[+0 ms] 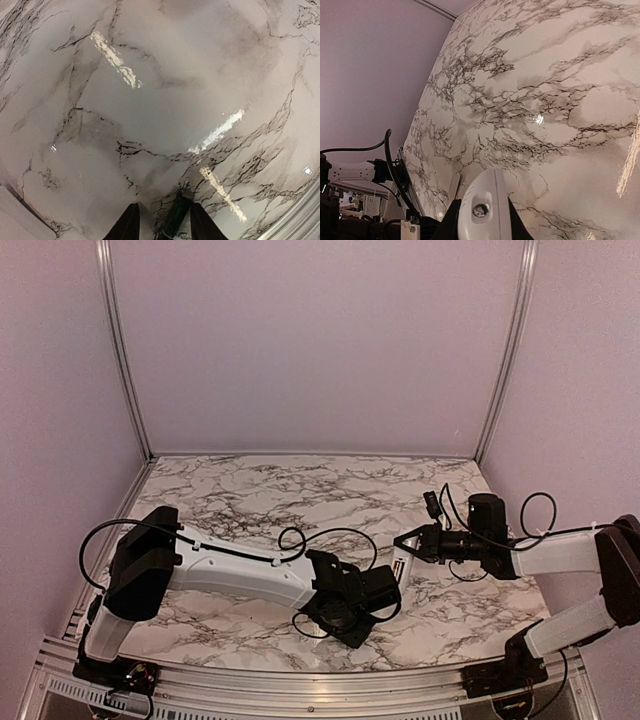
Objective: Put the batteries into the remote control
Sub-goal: Pick up the battery from the center of the board.
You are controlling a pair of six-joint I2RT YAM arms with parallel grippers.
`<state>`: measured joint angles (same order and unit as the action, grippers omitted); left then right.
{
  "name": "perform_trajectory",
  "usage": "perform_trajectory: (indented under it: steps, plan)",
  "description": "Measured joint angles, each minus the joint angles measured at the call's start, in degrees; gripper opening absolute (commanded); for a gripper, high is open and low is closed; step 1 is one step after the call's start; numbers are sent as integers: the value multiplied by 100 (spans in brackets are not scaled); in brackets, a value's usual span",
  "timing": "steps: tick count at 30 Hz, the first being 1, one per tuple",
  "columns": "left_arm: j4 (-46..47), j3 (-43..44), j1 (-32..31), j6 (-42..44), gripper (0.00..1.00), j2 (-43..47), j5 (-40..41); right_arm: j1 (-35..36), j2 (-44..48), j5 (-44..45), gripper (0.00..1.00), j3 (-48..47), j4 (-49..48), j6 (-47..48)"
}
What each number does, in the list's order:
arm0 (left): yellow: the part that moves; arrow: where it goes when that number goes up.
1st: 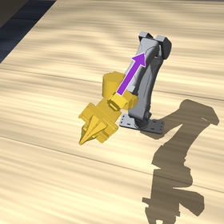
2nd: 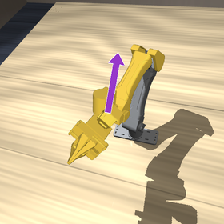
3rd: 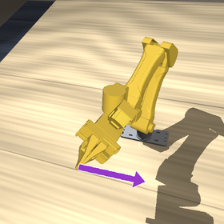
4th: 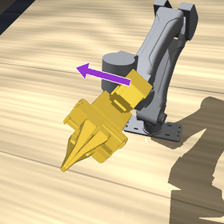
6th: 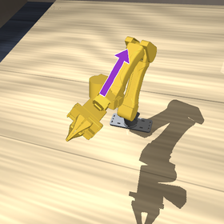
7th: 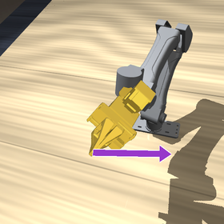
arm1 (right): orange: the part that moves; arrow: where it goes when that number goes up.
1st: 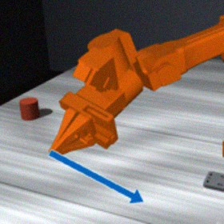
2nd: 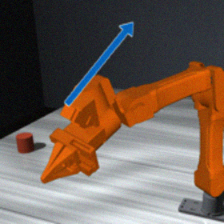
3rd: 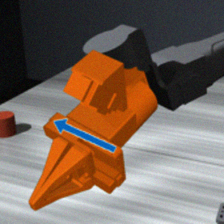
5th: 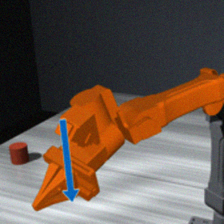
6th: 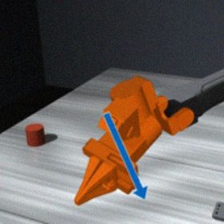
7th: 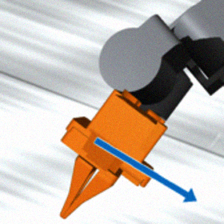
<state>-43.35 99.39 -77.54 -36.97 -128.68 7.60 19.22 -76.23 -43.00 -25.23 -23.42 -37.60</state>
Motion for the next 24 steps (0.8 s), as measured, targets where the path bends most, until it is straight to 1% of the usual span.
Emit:
perform_trajectory:
  steps: [3,4,5,9,14,16,19,24]
  plan:
    - [26,-87,-9,323,12,26,114,-2,0,0,0,0,0,2]
    - [42,-127,-9,428,4,46,157,-2,0,0,0,0,0,4]
    - [50,-162,-7,527,0,61,197,-2,0,-2,0,0,0,7]
    - [133,-282,57,761,0,122,240,-13,0,0,0,0,-2,13]
    - [426,-673,295,612,0,374,50,-24,0,0,0,0,-2,15]
    - [498,-940,498,387,0,551,48,-26,0,0,0,0,-2,15]
    - [494,-1209,756,-59,0,824,258,-28,0,0,0,0,-4,15]
    - [525,-1670,1027,-1322,0,1792,885,-28,0,0,0,0,-7,13]
